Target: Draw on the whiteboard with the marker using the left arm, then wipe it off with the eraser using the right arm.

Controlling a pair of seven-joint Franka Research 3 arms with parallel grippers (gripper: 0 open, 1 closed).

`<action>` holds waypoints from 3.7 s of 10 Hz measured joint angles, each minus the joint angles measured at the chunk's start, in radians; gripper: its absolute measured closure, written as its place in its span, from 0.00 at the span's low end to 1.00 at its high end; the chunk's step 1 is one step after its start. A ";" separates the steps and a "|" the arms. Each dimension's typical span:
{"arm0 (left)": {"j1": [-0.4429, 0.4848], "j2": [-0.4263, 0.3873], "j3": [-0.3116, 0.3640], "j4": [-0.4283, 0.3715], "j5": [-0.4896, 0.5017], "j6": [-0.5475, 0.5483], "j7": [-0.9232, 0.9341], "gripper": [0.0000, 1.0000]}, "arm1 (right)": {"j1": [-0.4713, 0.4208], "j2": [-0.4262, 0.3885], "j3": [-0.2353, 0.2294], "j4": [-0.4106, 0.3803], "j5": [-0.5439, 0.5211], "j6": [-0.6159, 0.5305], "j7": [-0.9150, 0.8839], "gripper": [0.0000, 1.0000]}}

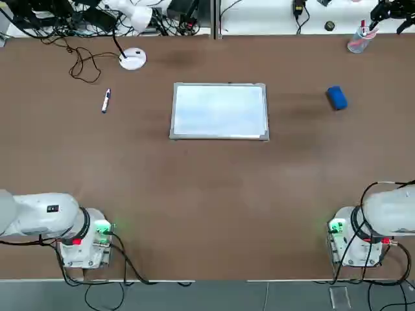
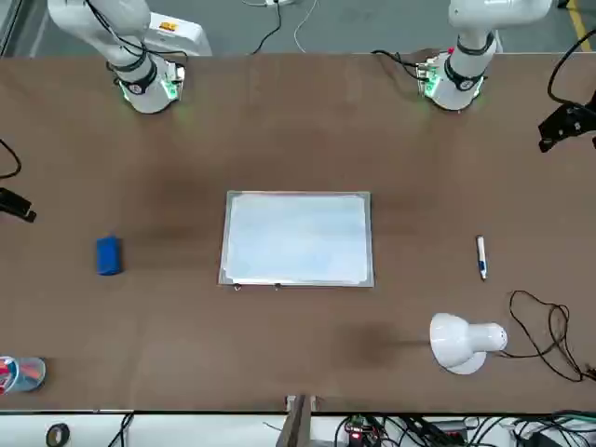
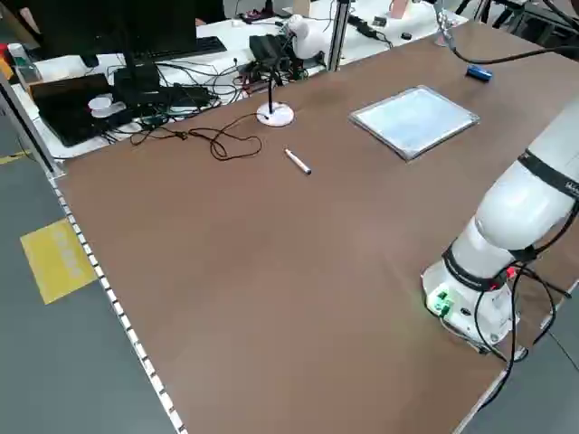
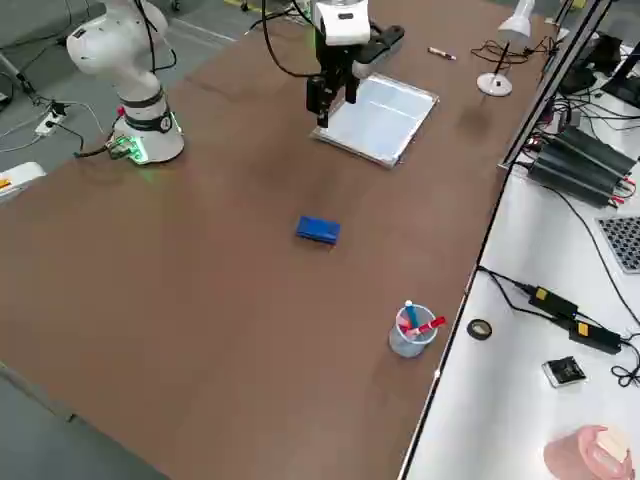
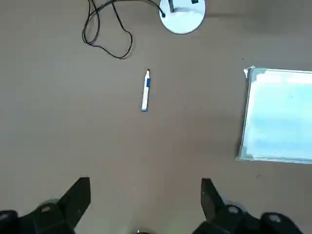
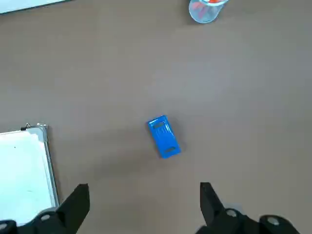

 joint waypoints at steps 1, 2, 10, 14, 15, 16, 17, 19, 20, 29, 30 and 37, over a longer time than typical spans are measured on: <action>0.000 0.001 0.000 0.000 0.000 0.000 0.000 0.00 | 0.000 0.000 0.000 0.000 0.000 0.000 0.000 0.00; 0.000 0.003 0.000 0.000 0.000 0.000 0.000 0.00 | 0.000 0.000 0.000 0.000 0.000 0.000 0.000 0.00; 0.000 0.037 0.000 -0.006 0.001 0.010 0.000 0.00 | 0.000 0.000 0.000 0.000 0.000 -0.001 0.000 0.00; 0.040 0.101 0.001 -0.223 0.011 0.364 -0.001 0.00 | 0.000 0.000 0.000 -0.001 0.000 -0.001 0.000 0.00; 0.060 0.128 0.002 -0.288 0.011 0.462 0.007 0.00 | 0.000 0.000 0.000 -0.001 0.000 -0.001 0.000 0.00; 0.073 0.158 0.002 -0.338 0.011 0.537 0.013 0.00 | 0.000 0.000 0.000 -0.001 0.000 -0.001 0.000 0.00; 0.079 0.189 0.002 -0.371 0.011 0.591 0.014 0.00 | 0.000 0.000 0.000 -0.002 0.000 -0.001 0.000 0.00; 0.082 0.245 0.002 -0.409 0.011 0.669 0.014 0.00 | 0.000 0.000 0.000 -0.002 0.000 -0.001 0.000 0.00; 0.085 0.271 0.003 -0.426 0.011 0.712 0.014 0.00 | 0.000 0.000 0.000 -0.002 0.000 -0.001 0.000 0.00; 0.126 0.462 0.003 -0.538 0.046 0.972 0.016 0.22 | 0.000 0.000 -0.001 -0.002 0.000 -0.001 0.020 0.00; 0.128 0.471 0.003 -0.538 0.085 0.983 0.016 0.22 | 0.000 0.000 -0.001 -0.002 0.000 -0.001 0.021 0.00; 0.155 0.530 -0.001 -0.538 0.144 1.028 0.018 0.29 | 0.000 0.000 -0.002 -0.002 -0.001 -0.001 0.024 0.00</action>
